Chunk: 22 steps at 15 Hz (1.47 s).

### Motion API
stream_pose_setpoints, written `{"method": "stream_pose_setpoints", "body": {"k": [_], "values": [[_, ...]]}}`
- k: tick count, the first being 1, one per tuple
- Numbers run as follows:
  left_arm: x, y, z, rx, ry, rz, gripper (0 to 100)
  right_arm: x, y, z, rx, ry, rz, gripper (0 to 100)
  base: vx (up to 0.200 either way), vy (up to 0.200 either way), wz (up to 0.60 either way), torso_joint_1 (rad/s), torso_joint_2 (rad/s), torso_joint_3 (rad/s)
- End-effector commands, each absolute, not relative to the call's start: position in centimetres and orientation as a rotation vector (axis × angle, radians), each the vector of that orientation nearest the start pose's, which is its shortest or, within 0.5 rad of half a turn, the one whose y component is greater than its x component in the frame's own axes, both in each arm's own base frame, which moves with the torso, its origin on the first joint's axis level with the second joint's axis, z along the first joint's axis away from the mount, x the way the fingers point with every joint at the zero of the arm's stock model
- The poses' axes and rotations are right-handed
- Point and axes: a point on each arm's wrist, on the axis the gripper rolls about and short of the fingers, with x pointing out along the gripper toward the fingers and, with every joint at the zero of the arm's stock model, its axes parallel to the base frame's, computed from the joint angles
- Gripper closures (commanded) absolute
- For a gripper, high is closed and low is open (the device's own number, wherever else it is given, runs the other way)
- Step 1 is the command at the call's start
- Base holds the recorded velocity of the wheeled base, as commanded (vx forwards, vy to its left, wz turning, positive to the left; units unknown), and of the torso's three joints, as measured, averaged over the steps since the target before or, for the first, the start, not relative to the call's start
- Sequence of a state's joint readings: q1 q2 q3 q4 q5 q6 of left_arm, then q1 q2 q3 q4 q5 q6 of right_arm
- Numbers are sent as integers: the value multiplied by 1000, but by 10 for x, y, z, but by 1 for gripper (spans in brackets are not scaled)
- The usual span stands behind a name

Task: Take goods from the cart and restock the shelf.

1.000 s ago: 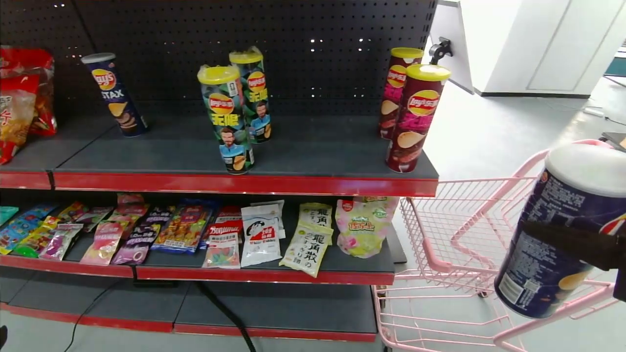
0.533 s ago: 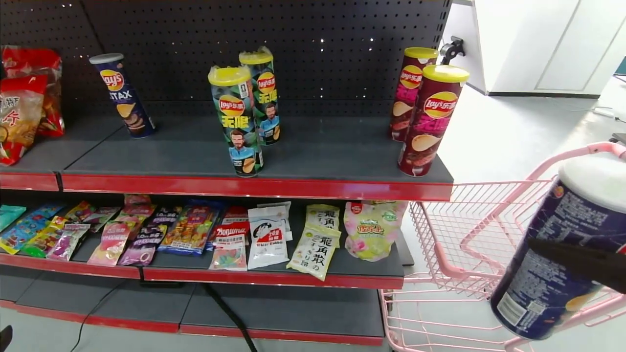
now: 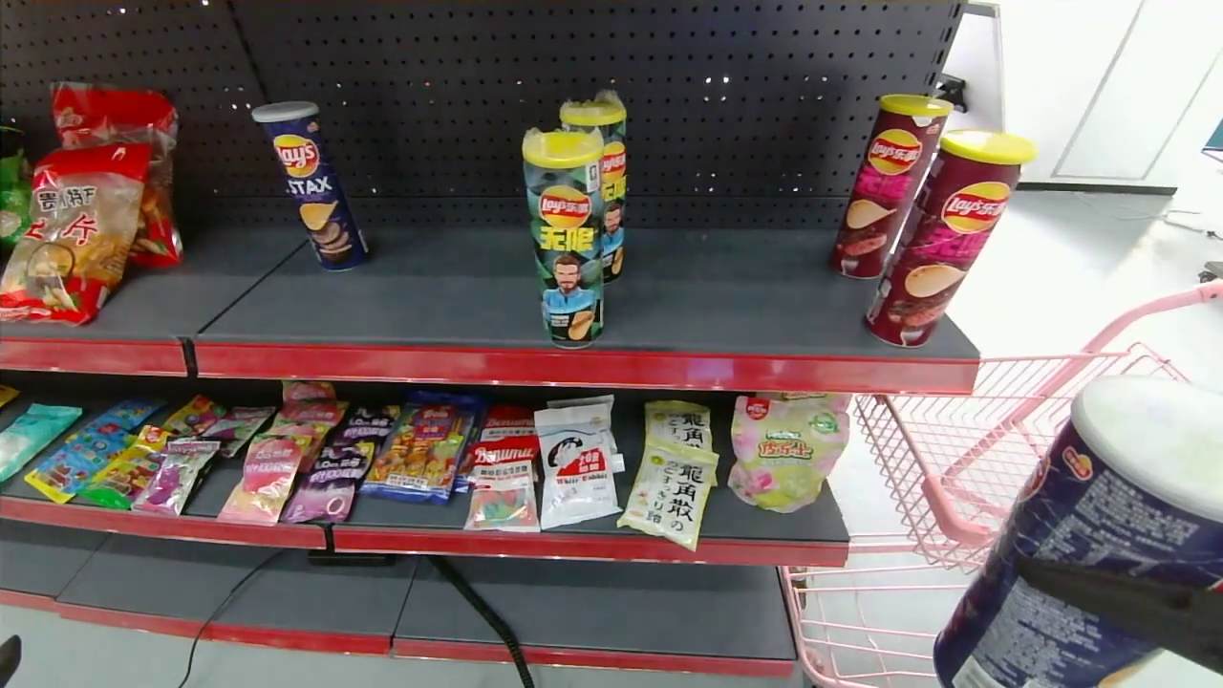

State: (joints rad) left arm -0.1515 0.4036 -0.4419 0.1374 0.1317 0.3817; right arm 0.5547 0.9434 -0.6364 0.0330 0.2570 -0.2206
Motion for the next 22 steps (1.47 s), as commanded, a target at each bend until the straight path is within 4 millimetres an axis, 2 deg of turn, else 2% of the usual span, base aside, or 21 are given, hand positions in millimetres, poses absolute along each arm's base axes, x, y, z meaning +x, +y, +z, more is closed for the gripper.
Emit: {"method": "stream_pose_setpoints", "body": {"k": [1,22], "values": [[-2,3,190,396,93,-37,0,88,62,229,-260,250,847,100,0,200,0,7,7,2],[-7,4,191,394,69,-12,0,81,60,230,-268,217,861,100,0,200,0,2,2,2]]}}
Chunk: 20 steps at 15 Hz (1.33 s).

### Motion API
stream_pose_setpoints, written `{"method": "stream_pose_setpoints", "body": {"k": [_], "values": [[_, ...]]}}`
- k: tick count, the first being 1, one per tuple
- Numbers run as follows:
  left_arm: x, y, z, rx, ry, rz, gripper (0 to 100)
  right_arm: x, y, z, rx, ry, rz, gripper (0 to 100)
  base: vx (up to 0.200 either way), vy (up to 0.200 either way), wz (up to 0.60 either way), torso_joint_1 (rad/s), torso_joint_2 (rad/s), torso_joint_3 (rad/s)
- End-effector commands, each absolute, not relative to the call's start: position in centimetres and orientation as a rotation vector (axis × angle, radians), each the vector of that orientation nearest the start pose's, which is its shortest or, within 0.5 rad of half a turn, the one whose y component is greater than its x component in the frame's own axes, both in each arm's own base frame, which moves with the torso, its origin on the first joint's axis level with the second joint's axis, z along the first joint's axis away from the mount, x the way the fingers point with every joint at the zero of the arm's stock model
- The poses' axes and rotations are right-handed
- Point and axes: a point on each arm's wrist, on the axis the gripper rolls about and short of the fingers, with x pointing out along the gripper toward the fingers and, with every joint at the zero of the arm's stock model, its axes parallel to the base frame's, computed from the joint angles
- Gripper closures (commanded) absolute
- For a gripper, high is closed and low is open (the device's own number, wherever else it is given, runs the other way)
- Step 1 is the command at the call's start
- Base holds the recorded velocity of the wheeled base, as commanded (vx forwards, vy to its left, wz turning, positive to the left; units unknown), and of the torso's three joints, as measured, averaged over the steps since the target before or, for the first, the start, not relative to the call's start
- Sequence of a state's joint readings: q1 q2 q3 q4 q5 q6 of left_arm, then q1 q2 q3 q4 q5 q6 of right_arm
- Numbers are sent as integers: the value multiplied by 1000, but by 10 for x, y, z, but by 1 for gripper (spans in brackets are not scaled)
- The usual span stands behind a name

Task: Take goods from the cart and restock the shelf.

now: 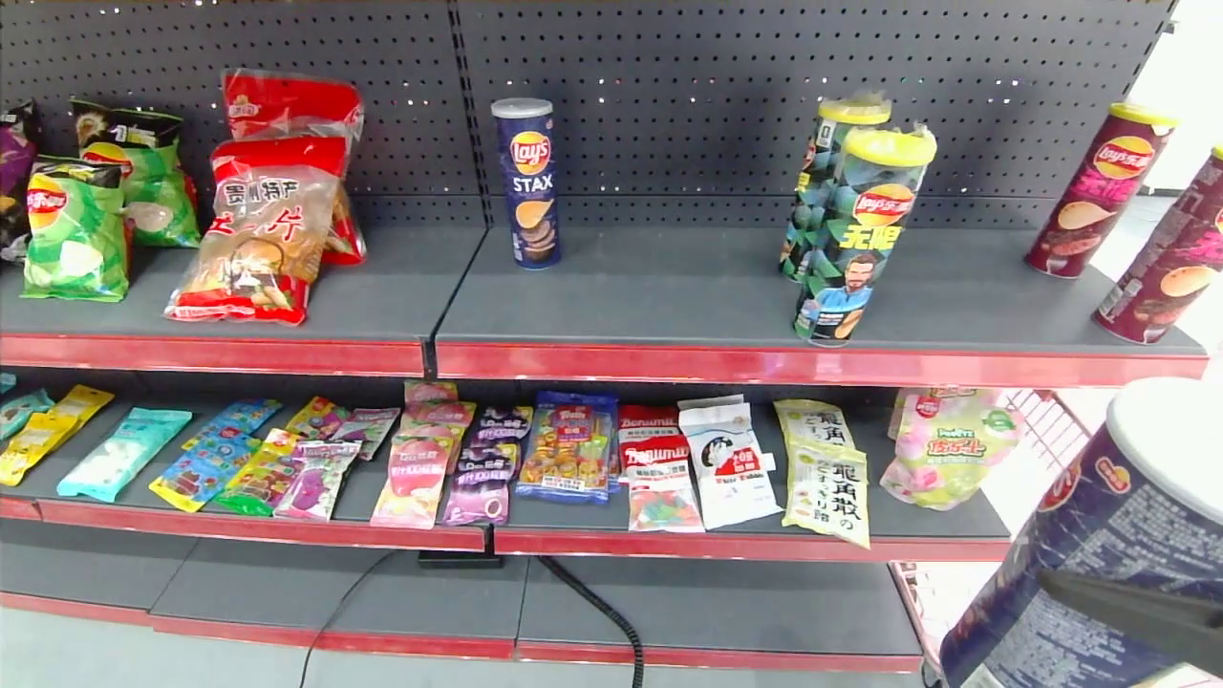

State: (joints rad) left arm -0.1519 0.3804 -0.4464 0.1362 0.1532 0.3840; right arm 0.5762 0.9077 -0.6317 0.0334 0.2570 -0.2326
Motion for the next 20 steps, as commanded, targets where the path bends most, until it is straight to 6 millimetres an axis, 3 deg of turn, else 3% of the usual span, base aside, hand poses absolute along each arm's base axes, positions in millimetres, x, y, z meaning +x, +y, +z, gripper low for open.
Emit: {"method": "stream_pose_setpoints", "body": {"k": [1,10,15,20], "values": [[-7,5,191,395,66,-11,0,81,59,230,-268,216,861,100,0,200,0,2,2,2],[-8,5,191,401,61,-14,0,76,57,229,-268,205,868,100,0,200,0,2,2,1],[-10,5,190,488,52,-8,0,74,56,227,-268,205,867,100,0,0,0,0,0,0],[-10,6,189,490,65,22,0,74,56,227,-268,205,867,100,200,0,0,-3,-1,7]]}}
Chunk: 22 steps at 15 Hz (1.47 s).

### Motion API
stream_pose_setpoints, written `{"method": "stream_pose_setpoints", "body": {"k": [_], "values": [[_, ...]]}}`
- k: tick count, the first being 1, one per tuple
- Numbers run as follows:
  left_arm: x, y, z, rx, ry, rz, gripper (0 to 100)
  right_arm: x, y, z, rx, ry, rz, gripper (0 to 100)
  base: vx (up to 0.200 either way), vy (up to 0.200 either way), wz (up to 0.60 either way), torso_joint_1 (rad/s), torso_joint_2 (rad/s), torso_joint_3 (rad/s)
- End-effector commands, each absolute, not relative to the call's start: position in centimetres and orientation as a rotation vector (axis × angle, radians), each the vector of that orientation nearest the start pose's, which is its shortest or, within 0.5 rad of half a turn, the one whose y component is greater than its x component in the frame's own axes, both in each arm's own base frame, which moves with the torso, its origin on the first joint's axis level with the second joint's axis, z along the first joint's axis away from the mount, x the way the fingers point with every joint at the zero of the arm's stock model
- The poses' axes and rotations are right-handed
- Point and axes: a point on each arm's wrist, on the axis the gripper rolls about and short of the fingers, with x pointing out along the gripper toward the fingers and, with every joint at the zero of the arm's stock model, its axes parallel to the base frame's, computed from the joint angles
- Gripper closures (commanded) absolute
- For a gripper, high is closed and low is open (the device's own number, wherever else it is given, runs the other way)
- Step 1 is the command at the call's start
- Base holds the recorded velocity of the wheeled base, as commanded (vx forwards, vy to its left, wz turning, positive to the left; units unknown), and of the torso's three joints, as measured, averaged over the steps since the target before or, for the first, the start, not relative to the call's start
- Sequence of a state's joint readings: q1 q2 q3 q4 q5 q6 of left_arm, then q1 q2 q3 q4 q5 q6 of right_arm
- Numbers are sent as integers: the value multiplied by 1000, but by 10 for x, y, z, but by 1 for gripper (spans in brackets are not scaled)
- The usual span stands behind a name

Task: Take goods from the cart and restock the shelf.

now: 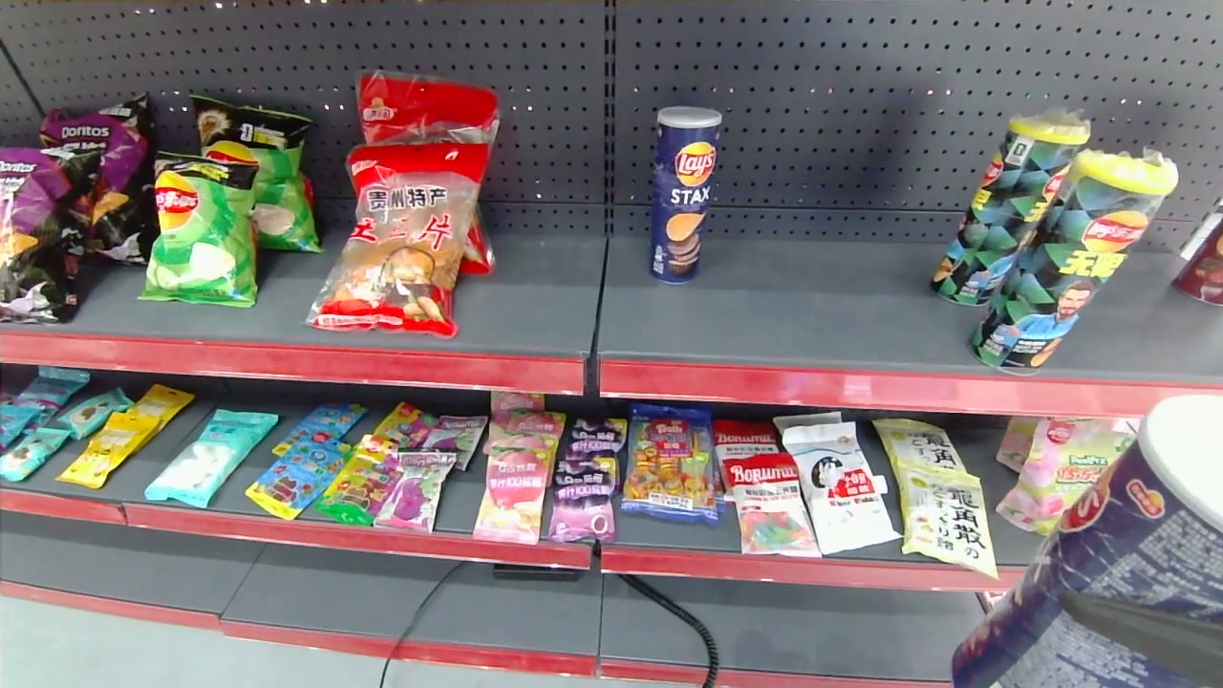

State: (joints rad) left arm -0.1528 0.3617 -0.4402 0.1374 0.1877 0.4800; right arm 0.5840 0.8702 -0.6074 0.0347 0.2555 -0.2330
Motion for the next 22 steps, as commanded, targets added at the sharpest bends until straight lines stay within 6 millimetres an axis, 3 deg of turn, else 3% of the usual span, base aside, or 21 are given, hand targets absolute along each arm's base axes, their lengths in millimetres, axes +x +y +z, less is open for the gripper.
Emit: {"method": "stream_pose_setpoints", "body": {"k": [1,11,22], "values": [[-10,6,189,490,65,22,0,74,56,227,-268,205,867,100,200,0,0,22,12,2],[-9,6,189,490,65,14,0,74,56,227,-268,205,867,100,200,20,0,0,2,2],[-6,5,189,506,79,1,0,68,52,225,-264,192,867,100,18,0,0,0,0,0]]}}
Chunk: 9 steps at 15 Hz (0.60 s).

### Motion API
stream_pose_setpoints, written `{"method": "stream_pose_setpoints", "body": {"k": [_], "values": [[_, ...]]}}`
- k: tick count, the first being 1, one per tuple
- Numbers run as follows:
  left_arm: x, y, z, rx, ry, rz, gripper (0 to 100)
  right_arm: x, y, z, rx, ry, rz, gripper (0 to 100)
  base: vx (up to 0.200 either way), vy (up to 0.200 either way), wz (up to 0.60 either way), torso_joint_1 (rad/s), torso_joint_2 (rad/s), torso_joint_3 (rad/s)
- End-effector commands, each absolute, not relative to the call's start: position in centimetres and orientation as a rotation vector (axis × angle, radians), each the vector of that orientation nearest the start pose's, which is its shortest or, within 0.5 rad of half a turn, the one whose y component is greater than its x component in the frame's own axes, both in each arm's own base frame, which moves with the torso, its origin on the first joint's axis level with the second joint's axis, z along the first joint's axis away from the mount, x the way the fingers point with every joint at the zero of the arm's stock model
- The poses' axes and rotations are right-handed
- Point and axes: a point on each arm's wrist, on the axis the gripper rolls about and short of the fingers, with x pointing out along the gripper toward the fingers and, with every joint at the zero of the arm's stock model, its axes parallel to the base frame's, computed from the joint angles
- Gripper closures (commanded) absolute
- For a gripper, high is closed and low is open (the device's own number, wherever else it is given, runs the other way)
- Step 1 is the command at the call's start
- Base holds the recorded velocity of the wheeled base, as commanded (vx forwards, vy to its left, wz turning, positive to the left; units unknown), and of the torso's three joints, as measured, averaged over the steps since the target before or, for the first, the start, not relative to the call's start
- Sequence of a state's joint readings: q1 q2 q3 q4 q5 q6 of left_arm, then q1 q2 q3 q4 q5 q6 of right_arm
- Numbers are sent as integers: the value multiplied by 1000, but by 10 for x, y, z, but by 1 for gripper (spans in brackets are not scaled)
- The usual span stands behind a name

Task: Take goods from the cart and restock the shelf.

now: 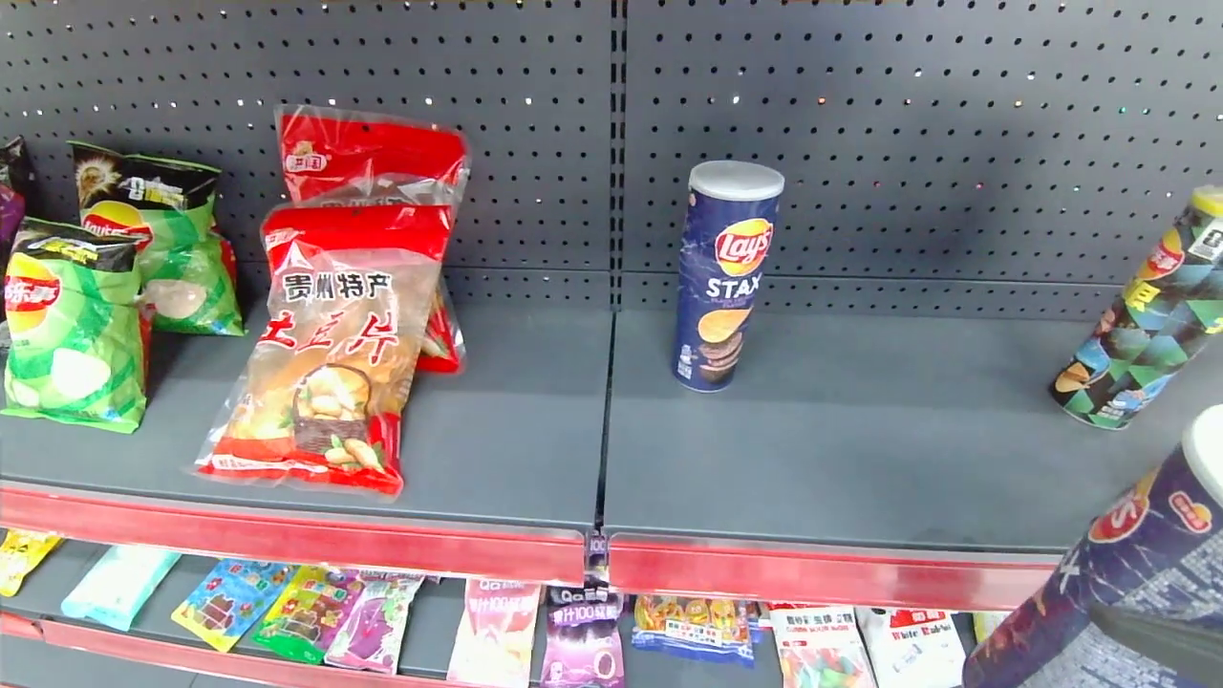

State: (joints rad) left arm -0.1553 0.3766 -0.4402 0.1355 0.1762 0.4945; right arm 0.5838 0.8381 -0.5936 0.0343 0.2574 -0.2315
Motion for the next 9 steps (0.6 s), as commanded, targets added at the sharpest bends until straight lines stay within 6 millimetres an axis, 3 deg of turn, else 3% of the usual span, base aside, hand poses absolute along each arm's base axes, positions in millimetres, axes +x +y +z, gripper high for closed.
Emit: {"method": "stream_pose_setpoints", "body": {"k": [1,7,9], "values": [[-6,5,190,506,79,-1,0,69,52,225,-264,194,867,100,0,0,0,0,0,0],[-5,3,190,504,65,-76,0,71,54,225,-264,202,867,100,0,0,0,0,0,0],[13,-3,201,502,95,-212,0,73,55,227,-264,202,869,100,0,0,0,0,0,0]]}}
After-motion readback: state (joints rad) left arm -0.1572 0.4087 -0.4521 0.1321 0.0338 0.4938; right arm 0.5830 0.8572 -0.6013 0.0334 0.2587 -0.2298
